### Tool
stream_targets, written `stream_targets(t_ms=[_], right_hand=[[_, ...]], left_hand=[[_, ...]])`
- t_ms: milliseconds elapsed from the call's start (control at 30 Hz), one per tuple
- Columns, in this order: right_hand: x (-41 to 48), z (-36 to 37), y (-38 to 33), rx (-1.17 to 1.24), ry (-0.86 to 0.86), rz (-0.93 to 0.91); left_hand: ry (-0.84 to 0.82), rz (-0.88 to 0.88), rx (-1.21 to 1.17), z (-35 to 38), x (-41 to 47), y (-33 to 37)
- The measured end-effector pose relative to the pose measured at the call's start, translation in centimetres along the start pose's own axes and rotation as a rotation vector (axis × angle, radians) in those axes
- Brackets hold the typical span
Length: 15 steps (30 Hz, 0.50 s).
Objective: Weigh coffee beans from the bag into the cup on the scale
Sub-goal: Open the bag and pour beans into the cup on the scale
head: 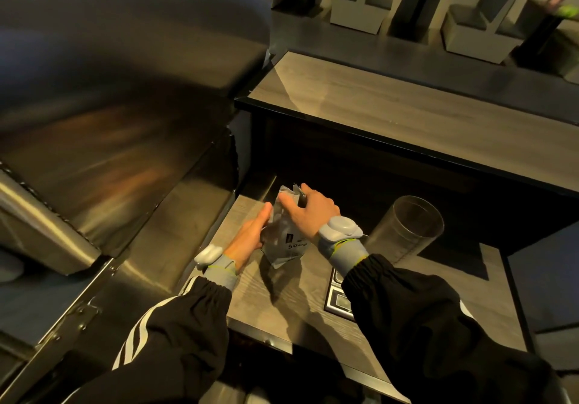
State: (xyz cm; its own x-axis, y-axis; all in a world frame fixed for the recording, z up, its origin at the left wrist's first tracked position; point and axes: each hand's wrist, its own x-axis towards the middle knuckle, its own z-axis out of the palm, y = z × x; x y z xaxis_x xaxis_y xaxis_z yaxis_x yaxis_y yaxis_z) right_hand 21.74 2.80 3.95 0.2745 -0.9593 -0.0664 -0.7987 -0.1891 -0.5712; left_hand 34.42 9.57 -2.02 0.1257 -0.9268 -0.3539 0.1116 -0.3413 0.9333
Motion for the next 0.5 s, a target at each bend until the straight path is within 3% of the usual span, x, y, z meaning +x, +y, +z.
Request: stream_targets(t_ms=[233,500], right_hand=[[0.5,-0.2,0.5,-0.036,0.024,-0.021],[0.1,-3.3,0.8,0.110,0.036,-0.079]], left_hand=[[-0.009,0.030,-0.013,0.6,0.3,-0.3],[0.086,0.042,-0.043,1.5,0.2,-1.0]])
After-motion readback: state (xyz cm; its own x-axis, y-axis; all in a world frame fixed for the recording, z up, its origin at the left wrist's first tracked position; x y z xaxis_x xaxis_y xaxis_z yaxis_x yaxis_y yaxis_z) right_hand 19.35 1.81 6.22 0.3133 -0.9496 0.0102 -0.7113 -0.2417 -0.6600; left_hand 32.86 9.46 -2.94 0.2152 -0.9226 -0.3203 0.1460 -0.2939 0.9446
